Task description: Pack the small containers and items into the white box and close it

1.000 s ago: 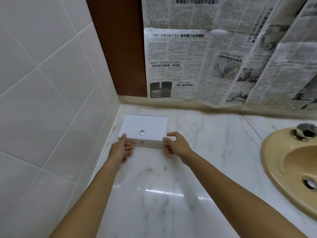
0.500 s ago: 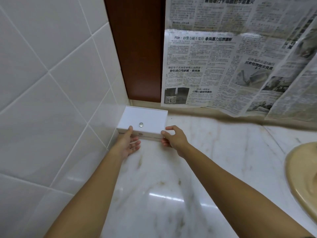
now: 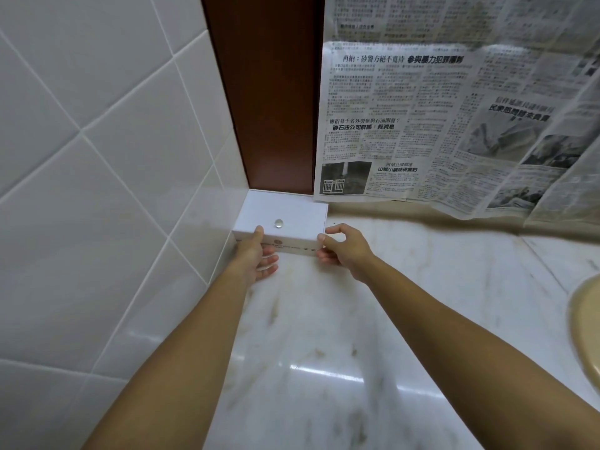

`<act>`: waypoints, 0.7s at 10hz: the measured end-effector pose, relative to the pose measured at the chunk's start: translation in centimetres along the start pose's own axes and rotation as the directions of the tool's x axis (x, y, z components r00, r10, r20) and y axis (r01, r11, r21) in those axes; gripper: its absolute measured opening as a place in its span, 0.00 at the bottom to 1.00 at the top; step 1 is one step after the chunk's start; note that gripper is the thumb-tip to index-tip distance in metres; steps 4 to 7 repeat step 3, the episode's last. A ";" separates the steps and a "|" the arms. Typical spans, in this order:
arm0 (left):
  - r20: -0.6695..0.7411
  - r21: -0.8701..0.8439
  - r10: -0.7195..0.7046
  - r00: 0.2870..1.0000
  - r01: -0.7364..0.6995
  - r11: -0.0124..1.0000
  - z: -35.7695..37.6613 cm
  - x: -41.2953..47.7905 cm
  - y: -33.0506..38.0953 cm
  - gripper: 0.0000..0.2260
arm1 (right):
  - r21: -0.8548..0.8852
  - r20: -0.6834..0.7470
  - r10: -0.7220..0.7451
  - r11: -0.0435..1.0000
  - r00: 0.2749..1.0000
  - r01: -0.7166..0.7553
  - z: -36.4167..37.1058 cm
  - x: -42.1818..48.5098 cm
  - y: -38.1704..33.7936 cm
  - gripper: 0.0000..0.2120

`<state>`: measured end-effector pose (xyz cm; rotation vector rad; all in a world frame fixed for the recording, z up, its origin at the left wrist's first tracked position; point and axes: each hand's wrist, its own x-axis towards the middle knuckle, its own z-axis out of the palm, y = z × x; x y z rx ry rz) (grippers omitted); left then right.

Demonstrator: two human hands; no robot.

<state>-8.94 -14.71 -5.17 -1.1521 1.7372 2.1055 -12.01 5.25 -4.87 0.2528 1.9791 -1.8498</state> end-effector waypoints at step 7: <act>-0.021 -0.030 0.030 0.999 -0.031 0.999 -0.6 -0.5 -0.8 0.22 | -0.145 -0.017 -0.040 0.989 0.999 0.037 0.5 -1.7 0.3 0.16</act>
